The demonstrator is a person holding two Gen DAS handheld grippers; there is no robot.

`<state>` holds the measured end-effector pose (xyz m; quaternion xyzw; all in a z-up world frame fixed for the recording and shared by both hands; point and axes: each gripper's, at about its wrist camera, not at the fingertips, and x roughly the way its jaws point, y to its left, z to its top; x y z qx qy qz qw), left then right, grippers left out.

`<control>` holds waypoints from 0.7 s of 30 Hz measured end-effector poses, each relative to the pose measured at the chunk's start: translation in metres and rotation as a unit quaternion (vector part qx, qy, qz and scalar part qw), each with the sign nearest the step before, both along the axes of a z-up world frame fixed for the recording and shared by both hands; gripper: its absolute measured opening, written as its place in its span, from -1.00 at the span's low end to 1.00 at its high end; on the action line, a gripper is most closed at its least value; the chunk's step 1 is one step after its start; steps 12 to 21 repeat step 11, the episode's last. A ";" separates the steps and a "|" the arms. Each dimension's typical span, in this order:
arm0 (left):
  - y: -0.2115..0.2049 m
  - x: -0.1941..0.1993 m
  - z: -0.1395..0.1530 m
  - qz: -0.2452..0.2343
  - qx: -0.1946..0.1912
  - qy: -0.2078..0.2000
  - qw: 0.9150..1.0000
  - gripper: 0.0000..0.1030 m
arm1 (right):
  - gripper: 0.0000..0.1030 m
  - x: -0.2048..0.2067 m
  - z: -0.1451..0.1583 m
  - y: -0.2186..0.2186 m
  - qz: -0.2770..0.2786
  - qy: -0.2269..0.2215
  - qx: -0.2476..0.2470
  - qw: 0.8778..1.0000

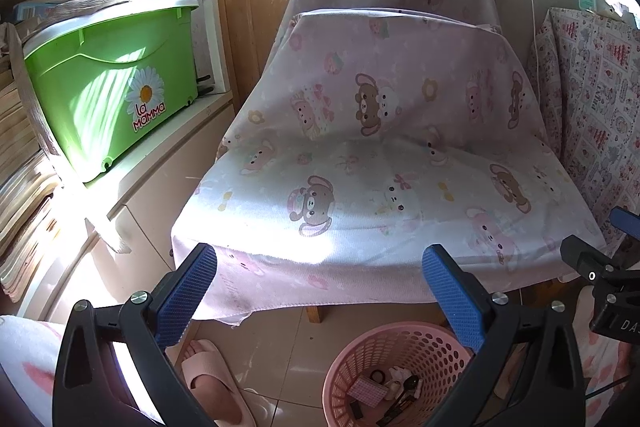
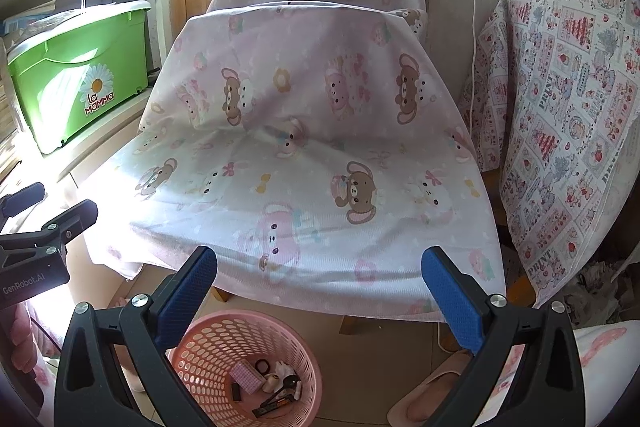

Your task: Collect trash

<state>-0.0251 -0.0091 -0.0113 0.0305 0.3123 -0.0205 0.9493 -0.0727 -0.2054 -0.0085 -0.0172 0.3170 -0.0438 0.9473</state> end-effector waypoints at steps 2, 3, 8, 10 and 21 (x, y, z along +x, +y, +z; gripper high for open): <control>0.001 0.000 0.000 0.000 -0.002 0.003 1.000 0.98 | 1.00 0.000 0.000 0.000 0.000 0.001 0.001 1.000; 0.001 0.000 0.000 0.000 -0.003 0.003 1.000 0.98 | 1.00 0.001 0.000 -0.001 -0.001 0.001 0.002 1.000; 0.000 0.000 0.000 -0.002 0.003 -0.001 1.000 0.98 | 1.00 0.003 0.003 -0.005 0.000 -0.005 -0.005 1.000; -0.001 0.001 -0.001 0.003 0.017 -0.005 1.000 0.98 | 1.00 0.004 0.004 -0.010 -0.005 -0.010 -0.024 1.000; -0.001 0.002 -0.002 0.008 0.024 -0.007 1.000 0.98 | 1.00 0.007 0.003 -0.013 -0.011 -0.008 -0.035 0.999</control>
